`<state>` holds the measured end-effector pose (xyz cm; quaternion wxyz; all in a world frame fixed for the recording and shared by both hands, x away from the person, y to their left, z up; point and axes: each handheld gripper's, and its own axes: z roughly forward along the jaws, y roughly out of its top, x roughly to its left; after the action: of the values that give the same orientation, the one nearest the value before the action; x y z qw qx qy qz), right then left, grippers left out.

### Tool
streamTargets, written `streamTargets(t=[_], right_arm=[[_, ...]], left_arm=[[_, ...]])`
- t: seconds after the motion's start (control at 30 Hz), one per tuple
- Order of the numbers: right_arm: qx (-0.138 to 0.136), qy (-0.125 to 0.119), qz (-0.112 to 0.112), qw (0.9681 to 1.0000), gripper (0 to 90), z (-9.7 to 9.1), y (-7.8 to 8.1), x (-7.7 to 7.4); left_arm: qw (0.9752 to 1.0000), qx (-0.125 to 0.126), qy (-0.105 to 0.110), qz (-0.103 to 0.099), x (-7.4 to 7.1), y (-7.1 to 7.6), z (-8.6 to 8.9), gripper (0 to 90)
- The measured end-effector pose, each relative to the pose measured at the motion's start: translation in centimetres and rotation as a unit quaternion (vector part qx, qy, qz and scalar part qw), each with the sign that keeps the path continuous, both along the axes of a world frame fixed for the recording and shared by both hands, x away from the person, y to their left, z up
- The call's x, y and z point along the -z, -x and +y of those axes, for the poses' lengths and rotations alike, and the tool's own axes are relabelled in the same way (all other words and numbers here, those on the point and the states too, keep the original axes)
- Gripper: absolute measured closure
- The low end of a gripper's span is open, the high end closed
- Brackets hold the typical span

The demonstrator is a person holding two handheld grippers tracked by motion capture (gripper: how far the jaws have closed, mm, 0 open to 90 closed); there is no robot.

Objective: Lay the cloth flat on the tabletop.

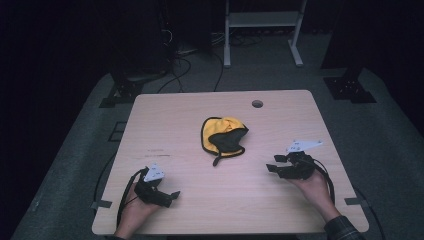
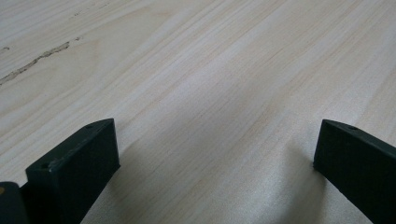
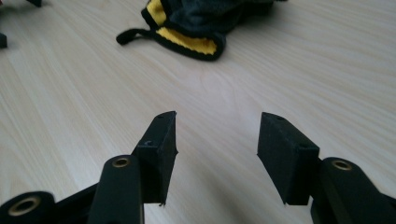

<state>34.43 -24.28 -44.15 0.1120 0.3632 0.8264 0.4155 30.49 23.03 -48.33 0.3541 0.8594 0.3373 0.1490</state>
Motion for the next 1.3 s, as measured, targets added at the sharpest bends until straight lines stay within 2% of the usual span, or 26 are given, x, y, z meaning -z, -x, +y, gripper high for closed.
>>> streamTargets(t=[0.1,0.2,0.3,0.33,0.43,0.5,0.93,1.3], right_arm=[[-0.007,0.002,-0.002,1.0000,46.7,0.8,-0.5,-0.3],[-0.012,-0.012,-0.008,0.9998,47.5,1.8,-1.1,-0.8],[-0.016,-0.010,-0.011,0.9998,47.4,2.3,-1.5,-1.1],[-0.016,-0.016,-0.018,0.9996,47.4,2.6,-1.9,-1.4],[-0.019,-0.018,-0.015,0.9995,47.0,3.1,-2.4,-1.7],[-0.021,-0.021,-0.021,0.9993,47.0,3.5,-2.8,-1.9],[-0.049,-0.037,-0.042,0.9972,46.0,7.9,-5.6,-3.5],[-0.065,-0.056,-0.046,0.9953,46.4,10.9,-7.6,-4.3]], left_arm=[[1.0000,-0.001,0.001,0.000,0.0,0.0,0.0,0.0],[1.0000,-0.001,0.001,0.000,0.0,0.0,0.0,0.0],[1.0000,-0.001,0.001,0.000,0.0,0.0,0.0,0.0],[1.0000,-0.001,0.001,0.000,0.0,0.0,0.0,0.0],[1.0000,-0.001,0.001,0.000,0.0,0.0,0.0,0.0],[1.0000,-0.001,0.001,0.000,0.0,0.0,0.0,0.0],[1.0000,-0.001,0.002,-0.001,0.0,0.0,0.0,0.0],[1.0000,-0.001,0.001,-0.002,0.0,0.0,0.0,0.0]])
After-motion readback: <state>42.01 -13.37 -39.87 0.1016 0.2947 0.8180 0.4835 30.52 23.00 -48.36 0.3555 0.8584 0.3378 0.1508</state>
